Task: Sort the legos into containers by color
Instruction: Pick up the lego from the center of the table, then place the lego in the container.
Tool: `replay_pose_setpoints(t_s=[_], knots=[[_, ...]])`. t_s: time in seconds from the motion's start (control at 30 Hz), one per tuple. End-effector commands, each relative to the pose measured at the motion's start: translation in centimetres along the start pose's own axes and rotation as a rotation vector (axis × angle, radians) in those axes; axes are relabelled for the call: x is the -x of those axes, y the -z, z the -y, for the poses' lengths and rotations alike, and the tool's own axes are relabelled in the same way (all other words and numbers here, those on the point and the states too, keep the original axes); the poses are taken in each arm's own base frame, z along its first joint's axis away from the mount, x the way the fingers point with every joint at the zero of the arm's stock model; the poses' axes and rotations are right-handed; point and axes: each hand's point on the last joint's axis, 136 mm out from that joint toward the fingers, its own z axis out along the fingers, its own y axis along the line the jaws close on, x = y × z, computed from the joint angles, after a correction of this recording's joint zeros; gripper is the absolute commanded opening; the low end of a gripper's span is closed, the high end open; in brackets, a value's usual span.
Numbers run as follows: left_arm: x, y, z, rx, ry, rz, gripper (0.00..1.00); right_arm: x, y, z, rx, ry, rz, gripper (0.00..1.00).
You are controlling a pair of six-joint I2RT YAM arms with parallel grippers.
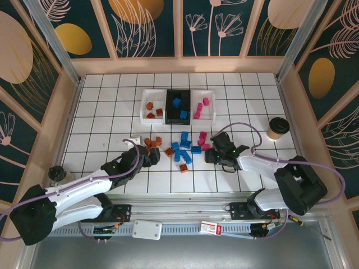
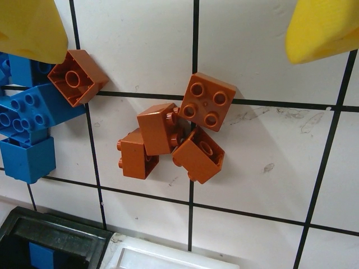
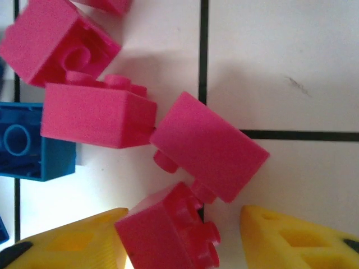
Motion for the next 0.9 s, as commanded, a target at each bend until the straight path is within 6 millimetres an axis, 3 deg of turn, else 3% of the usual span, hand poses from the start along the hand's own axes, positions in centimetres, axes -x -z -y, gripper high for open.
replay_pose_setpoints(t_s=[0.0,0.23,0.4,0.53,0.67,0.83,0.87], knots=[[1.3,0.3,0.7,-0.015,0.017,0.034,0.99,1.2,-0.1,-1.6,0.041,0.033,0.018,0.48],[1.5,0.3,0.8,-0.013,0.008,0.036,0.99,1.3,0.3,-2.2,0.063,0.061,0.02,0.23],[1.5,0.3,0.7,-0.008,0.004,0.039,0.99,3.0,3.4,-4.6,0.152,0.096,0.082,0.15],[1.7,0.4,0.8,-0.01,0.006,0.045,0.99,6.8,6.5,-6.5,0.205,0.109,0.187,0.14],[1.8,0.4,0.9,-0.01,0.006,0.044,0.99,13.0,8.0,-7.7,0.201,0.11,0.309,0.14],[1.8,0.6,0.7,-0.004,0.013,0.037,0.99,19.7,6.2,-8.2,0.174,0.072,0.399,0.15],[1.8,0.7,0.7,-0.006,0.014,0.036,0.99,21.3,5.5,-7.2,0.147,0.048,0.413,0.15]])
